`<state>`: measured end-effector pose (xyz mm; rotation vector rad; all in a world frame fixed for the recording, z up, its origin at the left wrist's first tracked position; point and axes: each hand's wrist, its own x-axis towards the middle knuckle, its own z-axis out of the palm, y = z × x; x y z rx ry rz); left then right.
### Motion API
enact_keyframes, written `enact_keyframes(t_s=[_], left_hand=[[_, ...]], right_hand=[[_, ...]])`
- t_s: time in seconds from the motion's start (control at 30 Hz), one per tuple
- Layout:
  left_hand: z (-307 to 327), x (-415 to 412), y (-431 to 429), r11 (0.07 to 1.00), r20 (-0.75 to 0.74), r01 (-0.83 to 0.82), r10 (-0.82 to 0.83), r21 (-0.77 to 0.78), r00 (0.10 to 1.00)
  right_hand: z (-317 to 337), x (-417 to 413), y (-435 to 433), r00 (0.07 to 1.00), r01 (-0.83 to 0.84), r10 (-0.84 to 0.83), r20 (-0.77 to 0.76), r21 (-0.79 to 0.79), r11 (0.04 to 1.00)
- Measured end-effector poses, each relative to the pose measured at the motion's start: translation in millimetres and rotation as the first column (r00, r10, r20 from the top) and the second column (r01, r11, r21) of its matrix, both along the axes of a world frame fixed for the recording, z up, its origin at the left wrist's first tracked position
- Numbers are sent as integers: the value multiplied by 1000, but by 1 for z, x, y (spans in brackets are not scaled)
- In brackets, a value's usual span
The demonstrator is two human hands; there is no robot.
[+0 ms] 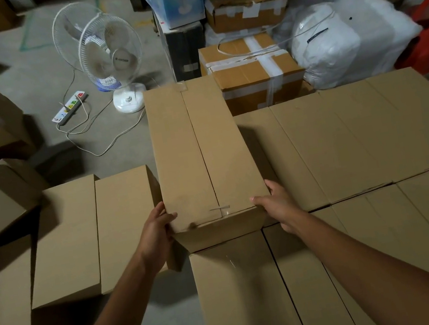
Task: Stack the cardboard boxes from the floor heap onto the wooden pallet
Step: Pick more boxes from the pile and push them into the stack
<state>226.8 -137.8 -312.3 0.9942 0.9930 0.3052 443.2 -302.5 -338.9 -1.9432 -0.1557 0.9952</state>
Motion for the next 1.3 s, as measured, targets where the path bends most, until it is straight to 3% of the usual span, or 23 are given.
enact_keyframes(t_s=[0.17, 0.33, 0.53, 0.77, 1.0, 1.3], left_hand=[[41, -3, -7, 996, -14, -35, 36, 82, 999], [112, -17, -18, 953, 22, -42, 37, 300, 999], [218, -34, -32, 798, 147, -72, -21, 598, 989], [319, -81, -72, 638, 210, -103, -94, 763, 973], [354, -170, -164, 530, 160, -93, -82, 843, 984], [315, -319, -309, 548, 8, -22, 27, 836, 1000]], right_hand=[[44, -16, -2, 995, -23, 26, 93, -25, 999], [133, -44, 2, 963, -76, 58, 264, 60, 995], [271, -93, -11, 897, -143, 17, 443, 252, 957], [373, -163, -76, 822, -220, -50, 567, 398, 890], [400, -236, -169, 755, -304, -60, 653, 430, 850], [367, -362, -281, 830, -400, 111, 546, 445, 801]])
